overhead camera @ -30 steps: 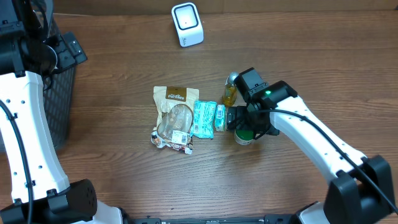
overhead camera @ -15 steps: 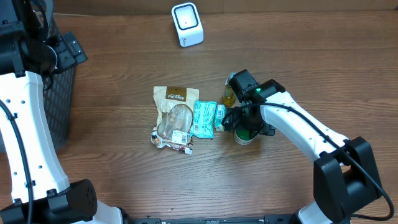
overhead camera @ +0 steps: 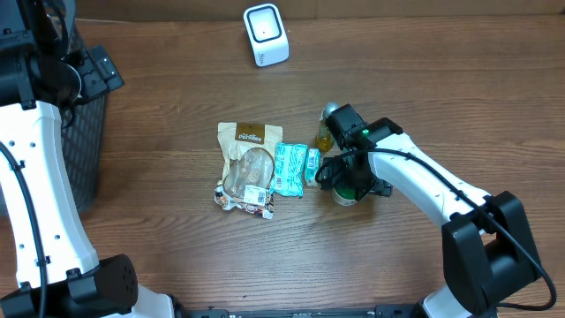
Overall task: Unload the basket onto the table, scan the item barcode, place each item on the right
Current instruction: 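Close the right gripper around the green-capped jar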
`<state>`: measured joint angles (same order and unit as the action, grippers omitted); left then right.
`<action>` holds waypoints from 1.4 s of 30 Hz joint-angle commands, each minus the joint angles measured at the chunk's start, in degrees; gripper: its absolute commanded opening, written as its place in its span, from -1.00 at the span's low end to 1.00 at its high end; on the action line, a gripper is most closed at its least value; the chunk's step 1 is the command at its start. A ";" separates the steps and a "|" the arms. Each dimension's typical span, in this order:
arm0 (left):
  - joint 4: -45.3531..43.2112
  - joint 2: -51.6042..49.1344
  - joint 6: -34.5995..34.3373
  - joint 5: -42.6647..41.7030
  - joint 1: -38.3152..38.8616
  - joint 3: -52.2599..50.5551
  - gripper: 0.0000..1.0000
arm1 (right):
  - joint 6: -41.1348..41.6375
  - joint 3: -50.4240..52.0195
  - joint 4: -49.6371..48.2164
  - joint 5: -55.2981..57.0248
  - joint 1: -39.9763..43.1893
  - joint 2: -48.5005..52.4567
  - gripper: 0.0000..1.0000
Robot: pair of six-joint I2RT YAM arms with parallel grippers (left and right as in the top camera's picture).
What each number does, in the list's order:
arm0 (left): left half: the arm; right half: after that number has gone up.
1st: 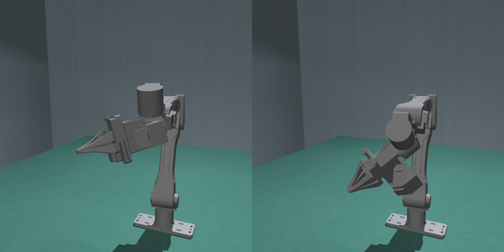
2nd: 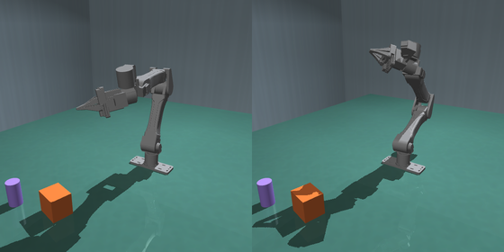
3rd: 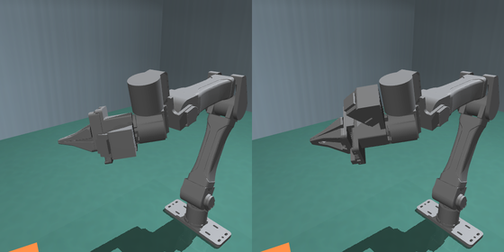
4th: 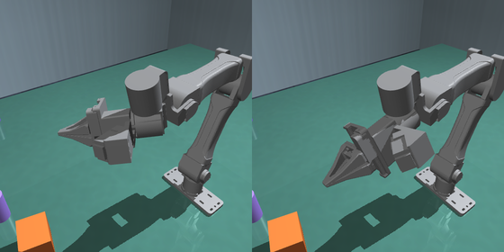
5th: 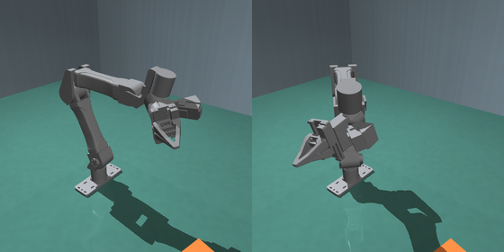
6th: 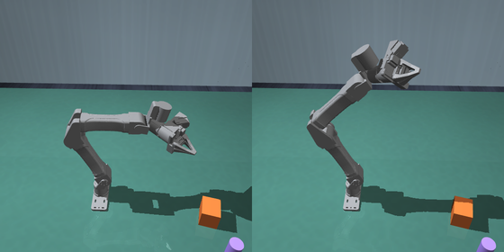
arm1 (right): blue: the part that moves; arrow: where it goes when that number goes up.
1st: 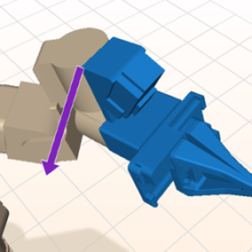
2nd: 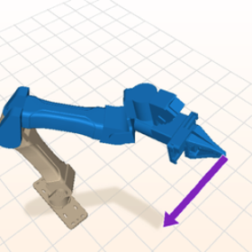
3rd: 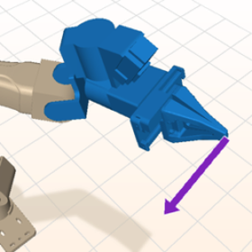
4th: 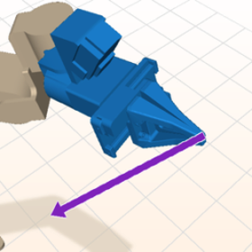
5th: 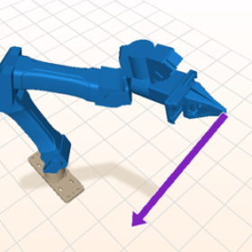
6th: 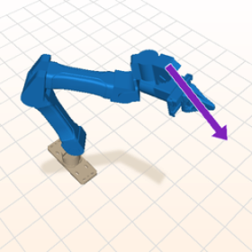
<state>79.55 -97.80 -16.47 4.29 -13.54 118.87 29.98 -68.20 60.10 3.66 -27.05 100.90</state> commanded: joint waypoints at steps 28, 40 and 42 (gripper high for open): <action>-0.07 -0.33 0.20 -0.28 0.04 0.44 0.99 | 1.33 0.44 1.73 -0.52 4.96 0.63 1.00; -0.07 -0.33 0.20 -0.28 0.04 0.44 0.99 | 1.77 1.11 1.55 -0.59 4.94 0.85 0.96; -0.07 -0.33 0.20 -0.28 0.04 0.44 0.99 | 1.77 1.64 1.07 -0.59 4.94 0.85 0.96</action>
<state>79.55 -97.80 -16.47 4.29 -13.54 118.87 31.33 -67.61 61.67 3.18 -22.48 101.23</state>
